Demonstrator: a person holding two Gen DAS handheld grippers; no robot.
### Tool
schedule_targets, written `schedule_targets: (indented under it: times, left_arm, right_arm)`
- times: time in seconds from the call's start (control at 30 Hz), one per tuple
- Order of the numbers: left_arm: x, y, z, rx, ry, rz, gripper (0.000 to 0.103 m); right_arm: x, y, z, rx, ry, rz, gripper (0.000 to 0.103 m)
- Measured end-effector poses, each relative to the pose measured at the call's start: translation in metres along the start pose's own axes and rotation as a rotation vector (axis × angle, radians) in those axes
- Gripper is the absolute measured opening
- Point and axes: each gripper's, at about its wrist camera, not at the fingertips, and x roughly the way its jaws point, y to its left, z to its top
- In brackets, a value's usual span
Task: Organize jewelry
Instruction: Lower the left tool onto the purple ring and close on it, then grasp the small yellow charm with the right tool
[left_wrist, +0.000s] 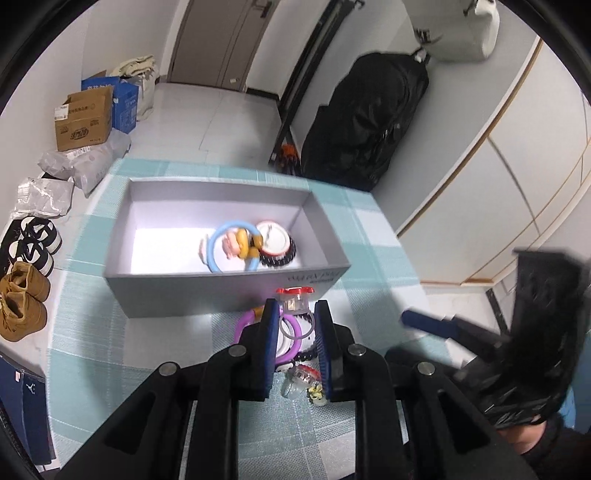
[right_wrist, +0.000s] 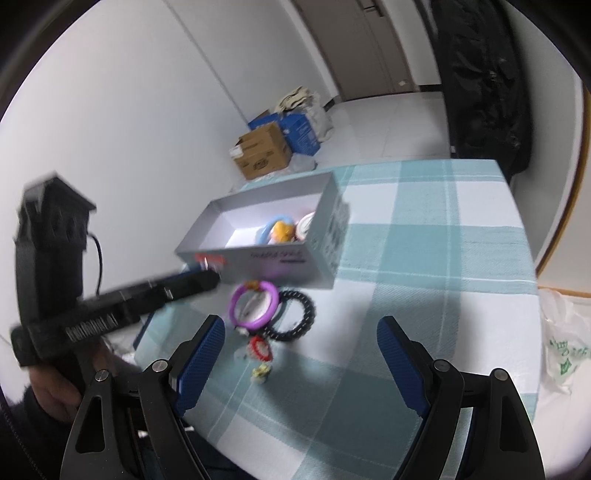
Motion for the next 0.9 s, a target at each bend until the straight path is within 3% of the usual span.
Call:
schedule_targets:
  times: [0.3, 0.5, 0.57, 0.7, 0.77, 0.9]
  left_arm:
    - [-0.029, 0.011, 0.008, -0.031, -0.096, -0.003, 0.014]
    - [-0.037, 0.015, 0.007, -0.033, -0.119, -0.014, 0.014]
    - [-0.038, 0.015, 0.007, -0.029, -0.123, -0.014, 0.014]
    - [-0.040, 0.015, 0.006, -0.022, -0.125, -0.017, 0.014]
    - [-0.041, 0.015, 0.007, -0.024, -0.127, -0.019, 0.014]
    - [-0.041, 0.018, 0.007, -0.031, -0.129, -0.020, 0.014]
  right_arm:
    - [0.026, 0.035, -0.021, -0.170, 0.100, -0.021, 0.073]
    - [0.043, 0.052, -0.036, -0.274, 0.155, -0.065, 0.052]
    - [0.047, 0.058, -0.040, -0.317, 0.160, -0.083, 0.036]
    - [0.052, 0.071, -0.050, -0.397, 0.151, -0.146, 0.031]
    - [0.054, 0.074, -0.052, -0.420, 0.148, -0.171, 0.019]
    - [0.053, 0.076, -0.053, -0.422, 0.169, -0.140, 0.015]
